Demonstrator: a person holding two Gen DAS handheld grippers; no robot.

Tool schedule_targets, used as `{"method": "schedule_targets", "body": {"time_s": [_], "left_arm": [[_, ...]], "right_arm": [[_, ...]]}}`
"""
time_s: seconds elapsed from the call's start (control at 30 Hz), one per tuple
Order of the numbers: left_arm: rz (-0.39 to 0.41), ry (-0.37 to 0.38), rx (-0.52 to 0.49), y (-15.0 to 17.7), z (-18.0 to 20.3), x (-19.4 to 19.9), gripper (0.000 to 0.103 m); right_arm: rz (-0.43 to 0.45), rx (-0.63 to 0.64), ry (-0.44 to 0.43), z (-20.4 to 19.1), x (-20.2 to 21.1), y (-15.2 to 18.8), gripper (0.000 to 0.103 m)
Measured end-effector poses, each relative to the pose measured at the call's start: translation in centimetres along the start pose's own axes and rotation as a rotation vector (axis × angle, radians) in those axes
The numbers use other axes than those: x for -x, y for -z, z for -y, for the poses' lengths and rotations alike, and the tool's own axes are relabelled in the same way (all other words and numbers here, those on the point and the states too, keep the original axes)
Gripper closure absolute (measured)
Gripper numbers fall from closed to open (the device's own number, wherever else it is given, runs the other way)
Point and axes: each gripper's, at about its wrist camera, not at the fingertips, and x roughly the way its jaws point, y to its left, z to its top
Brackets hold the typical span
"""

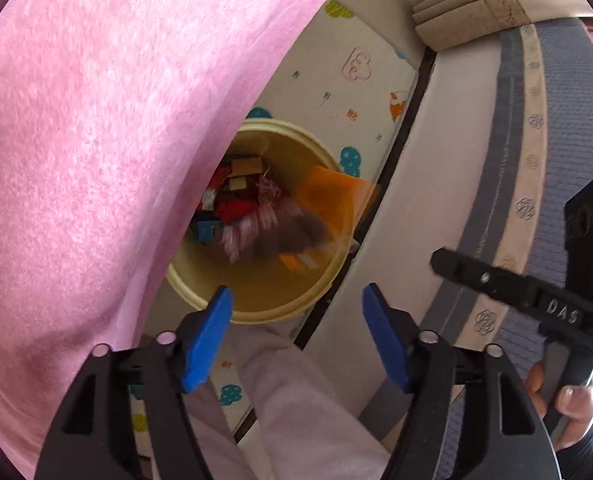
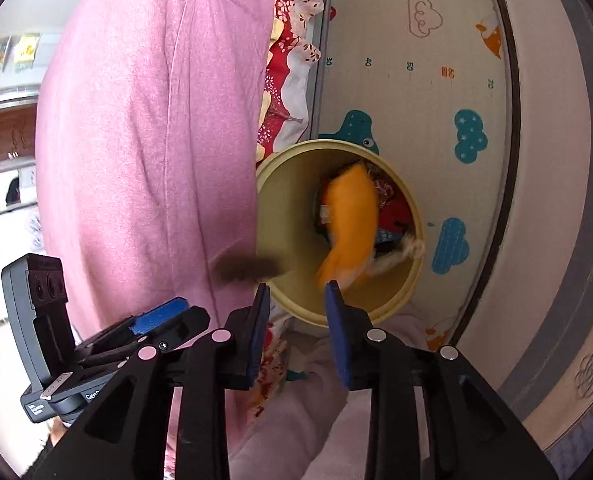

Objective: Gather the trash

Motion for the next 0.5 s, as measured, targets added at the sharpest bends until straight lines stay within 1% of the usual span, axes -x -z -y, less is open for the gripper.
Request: {"method": "schedule_targets", "body": {"time_s": [0.17,0.27,0.37,0.5], "left_arm": [[-0.031,-0.02,0.006,0.6,-0.6,-0.55,0.031],[-0.027,-0.012,0.022,0.79,-0.81,-0.32,0.031],[-0.018,0.005,0.038,0.67,-0.76,-0.06,0.031],[-0.003,0.014,0.032,0.48,-0.38,0.36,0.031]], "right_arm": [[-0.033,-0.016,0.007,0.62,-0.52,-0.04,0.074],[-0.05,-0.024,-0.004,0.71,-0.74,0.04,0.074],[-0.056,-0.011,0.004,0.39,-0.81,0.16,0.074],[-0.048,-0.007,-0.001,-0.22,-0.4,0.17,0.074]]}}
